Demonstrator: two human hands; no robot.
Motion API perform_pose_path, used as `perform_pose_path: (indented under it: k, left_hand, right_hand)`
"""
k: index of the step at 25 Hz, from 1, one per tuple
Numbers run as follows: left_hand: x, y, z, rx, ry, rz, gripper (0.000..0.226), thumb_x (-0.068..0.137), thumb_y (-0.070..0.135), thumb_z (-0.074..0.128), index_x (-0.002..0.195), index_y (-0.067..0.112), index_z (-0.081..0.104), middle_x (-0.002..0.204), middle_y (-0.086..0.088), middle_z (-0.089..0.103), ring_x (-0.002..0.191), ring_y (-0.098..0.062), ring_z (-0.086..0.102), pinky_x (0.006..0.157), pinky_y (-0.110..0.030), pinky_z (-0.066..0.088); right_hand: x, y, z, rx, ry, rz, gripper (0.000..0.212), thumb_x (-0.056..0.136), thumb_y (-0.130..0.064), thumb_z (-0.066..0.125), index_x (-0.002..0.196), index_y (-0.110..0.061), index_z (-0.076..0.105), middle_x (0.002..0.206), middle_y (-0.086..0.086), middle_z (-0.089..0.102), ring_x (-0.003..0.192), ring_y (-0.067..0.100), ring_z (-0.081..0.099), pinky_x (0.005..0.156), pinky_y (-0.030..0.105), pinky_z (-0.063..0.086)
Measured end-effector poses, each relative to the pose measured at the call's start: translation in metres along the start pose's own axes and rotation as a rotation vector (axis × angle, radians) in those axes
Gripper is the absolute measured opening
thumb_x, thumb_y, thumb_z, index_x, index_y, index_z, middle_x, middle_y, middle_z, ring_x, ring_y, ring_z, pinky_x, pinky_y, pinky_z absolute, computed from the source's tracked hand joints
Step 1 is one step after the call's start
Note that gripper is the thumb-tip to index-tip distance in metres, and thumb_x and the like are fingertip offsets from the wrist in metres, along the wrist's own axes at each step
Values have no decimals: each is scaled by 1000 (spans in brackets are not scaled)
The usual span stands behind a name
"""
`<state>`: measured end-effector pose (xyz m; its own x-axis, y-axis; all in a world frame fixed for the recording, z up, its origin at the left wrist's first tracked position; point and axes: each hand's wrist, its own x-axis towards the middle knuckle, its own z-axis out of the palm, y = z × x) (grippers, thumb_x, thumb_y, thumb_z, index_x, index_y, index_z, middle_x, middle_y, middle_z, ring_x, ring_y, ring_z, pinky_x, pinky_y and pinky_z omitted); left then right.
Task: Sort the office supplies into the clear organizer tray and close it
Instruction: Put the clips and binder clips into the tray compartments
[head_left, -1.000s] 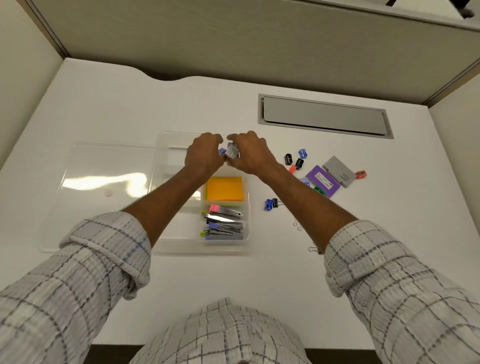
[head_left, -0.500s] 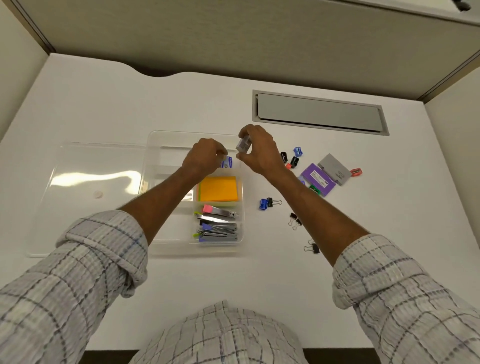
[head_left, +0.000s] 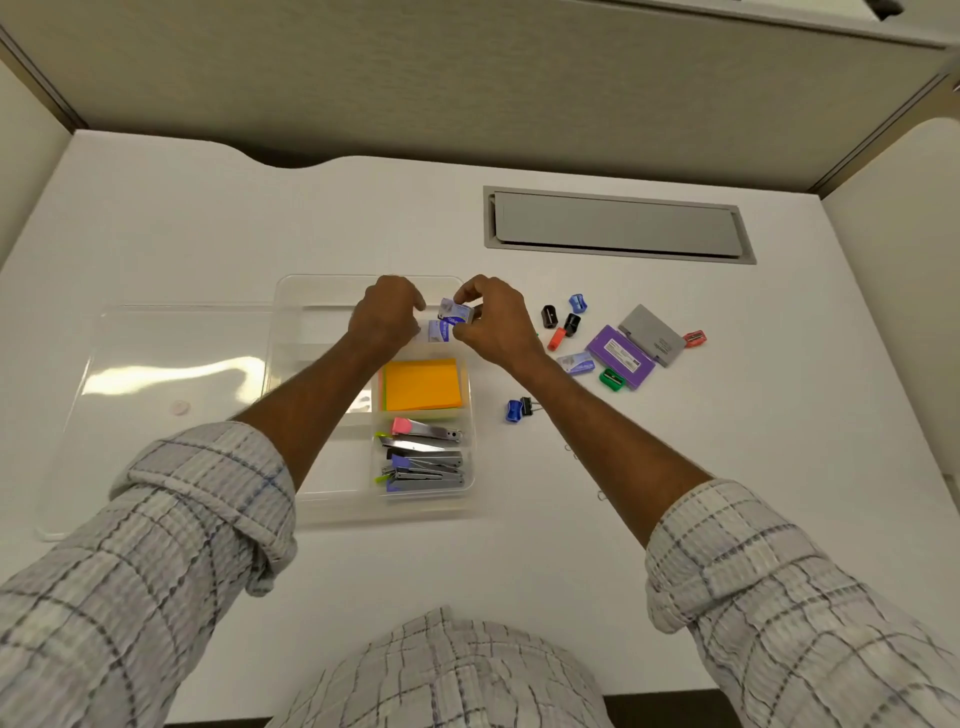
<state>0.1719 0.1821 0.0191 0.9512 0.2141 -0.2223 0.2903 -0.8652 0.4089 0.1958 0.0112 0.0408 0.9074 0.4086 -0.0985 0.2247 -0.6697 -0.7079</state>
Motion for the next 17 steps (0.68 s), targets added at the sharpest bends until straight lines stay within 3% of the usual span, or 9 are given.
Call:
perform_pose_path:
  k: [4,6,9,13,17]
  left_hand:
    - [-1,-3,-8,-66,76,0,33,83,-1,71,116,3,71,119,-17,70,107,-28,67,93,-39,55]
    - [-2,-5,-12,-82,99,-3,32,86,0,70,118,3,70,119,-16,70,107,-28,68,94,-38,55]
    - [-4,-6,-15,-98,115,4,31,87,2,70,118,3,70,118,-16,71,105,-28,68,94,-38,55]
    - [-8,-4,-12,-94,79,44,28,89,3,66,116,5,72,116,-16,71,105,-27,67,88,-37,55]
    - [-9,6,-4,-40,25,117,26,91,5,63,115,3,72,115,-17,71,100,-30,67,87,-39,55]
  right_hand:
    - [8,-5,10,-10,14,-38,33,78,-11,79,109,-8,67,115,12,60,98,22,65,88,37,58]
    - [10,-7,11,-50,14,-103,39,82,-15,77,119,-9,65,122,11,61,108,23,62,95,36,54]
    - [12,-2,7,-352,95,-207,45,89,-15,70,132,-16,58,137,7,56,126,24,49,100,36,43]
    - [6,10,2,-338,238,-161,29,91,1,62,115,-14,68,125,6,63,116,22,55,93,29,44]
    - [-10,40,-15,-238,252,-35,21,94,-3,60,113,-9,68,122,11,64,114,24,57,95,29,45]
